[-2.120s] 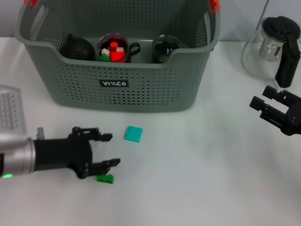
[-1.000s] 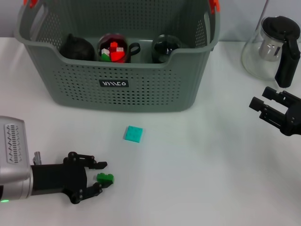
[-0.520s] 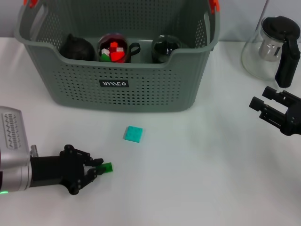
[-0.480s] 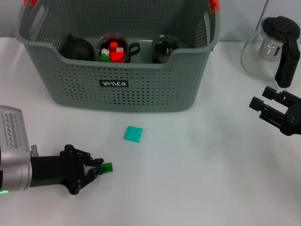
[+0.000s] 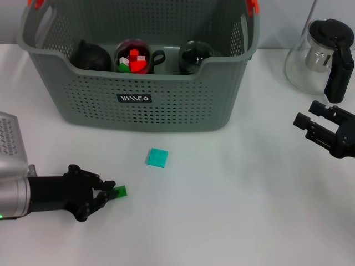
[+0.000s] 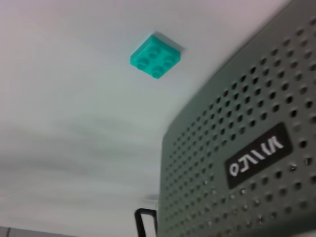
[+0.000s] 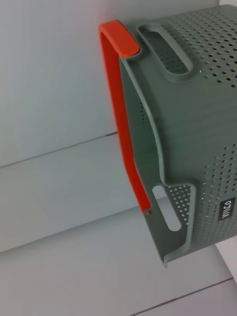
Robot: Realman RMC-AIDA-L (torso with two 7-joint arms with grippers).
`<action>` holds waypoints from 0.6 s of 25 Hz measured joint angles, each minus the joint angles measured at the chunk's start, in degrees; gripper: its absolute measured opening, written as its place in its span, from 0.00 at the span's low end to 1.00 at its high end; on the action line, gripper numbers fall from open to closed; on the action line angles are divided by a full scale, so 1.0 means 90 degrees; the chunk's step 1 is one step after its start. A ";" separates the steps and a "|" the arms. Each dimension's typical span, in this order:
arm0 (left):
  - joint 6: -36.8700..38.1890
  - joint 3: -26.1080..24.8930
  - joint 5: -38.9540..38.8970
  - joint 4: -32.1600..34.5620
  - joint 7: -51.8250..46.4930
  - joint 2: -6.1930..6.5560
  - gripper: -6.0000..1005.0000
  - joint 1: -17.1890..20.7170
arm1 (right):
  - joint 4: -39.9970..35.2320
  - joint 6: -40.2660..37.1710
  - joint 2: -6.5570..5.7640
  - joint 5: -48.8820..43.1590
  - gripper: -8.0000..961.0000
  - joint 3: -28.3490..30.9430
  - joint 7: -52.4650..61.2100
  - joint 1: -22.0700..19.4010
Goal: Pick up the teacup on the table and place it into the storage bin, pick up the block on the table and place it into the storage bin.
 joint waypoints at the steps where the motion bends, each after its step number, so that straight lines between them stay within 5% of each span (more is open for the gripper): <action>1: 0.0021 -0.0008 0.0014 0.0033 -0.0041 0.0000 0.14 -0.0004 | 0.0000 0.0000 0.0000 0.0000 0.67 0.0000 0.0000 0.0003; 10: 0.0593 -0.0346 -0.0204 0.0054 -0.0040 0.0089 0.14 -0.0128 | 0.0000 0.0002 0.0000 0.0014 0.67 0.0000 -0.0002 0.0012; 15: 0.2121 -0.1240 -0.0787 -0.0030 0.0093 0.0364 0.14 -0.0549 | 0.0000 0.0001 0.0003 0.0010 0.67 0.0000 -0.0035 0.0050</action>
